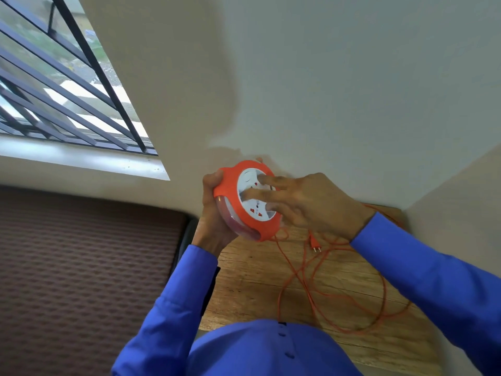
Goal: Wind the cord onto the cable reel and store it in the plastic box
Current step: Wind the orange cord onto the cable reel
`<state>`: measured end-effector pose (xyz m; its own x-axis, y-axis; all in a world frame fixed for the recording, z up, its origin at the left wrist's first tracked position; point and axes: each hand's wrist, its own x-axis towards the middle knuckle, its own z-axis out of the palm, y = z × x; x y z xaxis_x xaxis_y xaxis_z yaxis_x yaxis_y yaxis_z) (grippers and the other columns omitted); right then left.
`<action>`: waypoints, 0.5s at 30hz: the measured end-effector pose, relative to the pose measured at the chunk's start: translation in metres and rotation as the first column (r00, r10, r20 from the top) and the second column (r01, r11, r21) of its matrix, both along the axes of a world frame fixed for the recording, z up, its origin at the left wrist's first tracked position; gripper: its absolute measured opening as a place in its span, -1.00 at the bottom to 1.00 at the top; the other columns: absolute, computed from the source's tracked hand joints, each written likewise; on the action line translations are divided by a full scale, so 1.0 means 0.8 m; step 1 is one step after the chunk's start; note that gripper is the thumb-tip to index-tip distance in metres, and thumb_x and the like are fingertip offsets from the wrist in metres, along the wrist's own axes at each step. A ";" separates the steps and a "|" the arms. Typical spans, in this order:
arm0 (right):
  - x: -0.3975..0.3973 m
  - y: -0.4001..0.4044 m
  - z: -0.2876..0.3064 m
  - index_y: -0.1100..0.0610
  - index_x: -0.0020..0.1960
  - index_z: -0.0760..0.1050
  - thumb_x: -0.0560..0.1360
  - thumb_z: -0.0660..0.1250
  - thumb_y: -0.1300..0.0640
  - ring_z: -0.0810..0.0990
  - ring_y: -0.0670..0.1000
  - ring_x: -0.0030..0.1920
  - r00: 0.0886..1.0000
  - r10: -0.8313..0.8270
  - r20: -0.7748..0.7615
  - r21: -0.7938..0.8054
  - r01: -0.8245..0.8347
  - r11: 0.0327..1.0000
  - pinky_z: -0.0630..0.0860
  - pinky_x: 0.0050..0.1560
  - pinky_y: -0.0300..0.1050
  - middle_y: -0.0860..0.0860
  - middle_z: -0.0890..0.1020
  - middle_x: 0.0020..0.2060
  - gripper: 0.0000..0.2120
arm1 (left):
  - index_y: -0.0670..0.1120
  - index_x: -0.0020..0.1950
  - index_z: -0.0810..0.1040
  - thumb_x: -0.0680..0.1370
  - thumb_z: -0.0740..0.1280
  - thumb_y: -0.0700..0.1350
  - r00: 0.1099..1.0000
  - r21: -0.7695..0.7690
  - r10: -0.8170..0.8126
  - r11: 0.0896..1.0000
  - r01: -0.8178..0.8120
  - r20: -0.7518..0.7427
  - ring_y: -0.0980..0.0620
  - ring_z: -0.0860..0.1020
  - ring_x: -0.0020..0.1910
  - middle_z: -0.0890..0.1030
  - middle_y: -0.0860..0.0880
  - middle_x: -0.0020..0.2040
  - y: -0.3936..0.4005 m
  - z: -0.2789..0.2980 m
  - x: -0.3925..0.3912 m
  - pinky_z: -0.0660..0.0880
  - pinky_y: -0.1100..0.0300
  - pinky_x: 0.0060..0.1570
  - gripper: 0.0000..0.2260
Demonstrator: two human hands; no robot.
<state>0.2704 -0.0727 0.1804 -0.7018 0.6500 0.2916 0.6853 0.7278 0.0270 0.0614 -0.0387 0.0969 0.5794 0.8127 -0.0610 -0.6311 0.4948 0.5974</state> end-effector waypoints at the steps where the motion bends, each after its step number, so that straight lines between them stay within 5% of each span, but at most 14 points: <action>1: -0.003 0.002 -0.004 -0.29 0.50 0.47 0.64 0.38 -0.09 0.74 0.11 -0.27 0.998 -0.055 -0.039 -0.015 0.055 0.998 0.65 -0.33 -0.02 -0.01 0.77 0.18 -0.56 | -0.17 0.63 0.44 0.45 0.49 0.33 1.000 -0.008 -0.017 1.000 0.017 -0.006 -0.29 0.58 0.26 0.59 -0.26 0.31 0.004 -0.006 -0.001 0.57 -0.20 0.25 -0.11; 4: -0.017 0.009 -0.016 -0.21 0.31 0.67 0.49 0.40 -0.38 0.58 -0.13 -0.45 0.880 -0.349 -0.321 -0.266 0.270 0.925 0.56 -0.27 -0.14 -0.10 0.70 -0.41 -0.53 | -0.19 0.69 0.36 0.54 0.41 0.32 0.999 0.042 -0.021 0.999 0.023 -0.047 -0.34 0.56 0.34 0.57 -0.31 0.39 0.012 -0.021 -0.001 0.50 -0.26 0.34 -0.13; 6: -0.029 0.020 -0.026 -0.04 -0.13 0.78 0.51 0.35 -0.42 0.46 -0.11 -0.56 0.744 -0.519 -0.420 -0.380 0.375 0.845 0.41 -0.38 -0.21 -0.09 0.54 -0.60 -0.51 | -0.19 0.68 0.38 0.56 0.42 0.29 0.996 0.043 0.022 0.999 -0.019 -0.084 -0.33 0.61 0.34 0.60 -0.33 0.40 0.011 -0.028 0.004 0.57 -0.23 0.26 -0.17; 8: -0.037 0.030 -0.037 0.09 -0.50 0.51 0.63 0.27 -0.36 0.39 -0.06 -0.62 0.649 -0.651 -0.393 -0.469 0.467 0.750 0.32 -0.45 -0.28 -0.05 0.40 -0.68 -0.31 | -0.22 0.65 0.41 0.56 0.45 0.27 0.989 0.046 0.085 0.996 -0.080 -0.122 -0.35 0.63 0.31 0.61 -0.36 0.36 0.012 -0.033 0.010 0.58 -0.21 0.25 -0.18; 11: -0.041 0.031 -0.042 0.10 -0.49 0.55 0.73 0.21 -0.18 0.55 -0.11 -0.57 0.545 -0.767 -0.338 -0.711 0.386 0.588 0.41 -0.32 -0.35 -0.03 0.50 -0.68 -0.32 | -0.22 0.59 0.44 0.70 0.28 0.19 0.997 0.229 0.047 0.973 -0.034 -0.054 -0.27 0.71 0.18 0.70 -0.31 0.22 0.017 -0.029 0.014 0.64 -0.14 0.20 -0.39; 13: -0.040 0.027 -0.039 0.06 -0.41 0.59 0.72 0.24 -0.13 0.55 -0.12 -0.53 0.602 -0.731 -0.321 -0.615 0.455 0.644 0.44 -0.33 -0.27 -0.06 0.56 -0.61 -0.43 | -0.20 0.56 0.48 0.69 0.27 0.21 1.000 0.222 -0.003 0.975 0.000 0.013 -0.25 0.70 0.24 0.69 -0.27 0.27 0.016 -0.026 0.012 0.63 -0.16 0.23 -0.40; 15: -0.036 0.016 -0.035 0.03 -0.06 0.67 0.69 0.30 -0.09 0.61 -0.07 -0.37 0.722 -0.597 -0.349 -0.381 0.473 0.794 0.58 -0.31 -0.11 -0.07 0.69 -0.29 -0.71 | -0.16 0.53 0.57 0.58 0.39 0.29 0.998 0.105 0.058 0.993 -0.055 -0.027 -0.24 0.69 0.27 0.69 -0.25 0.31 0.015 -0.028 0.010 0.63 -0.18 0.22 -0.32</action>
<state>0.2413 -0.0599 0.1527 -0.0517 0.9676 0.2470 0.8526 0.1716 -0.4937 0.0691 -0.0266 0.0748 0.5316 0.8470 0.0094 -0.6376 0.3929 0.6626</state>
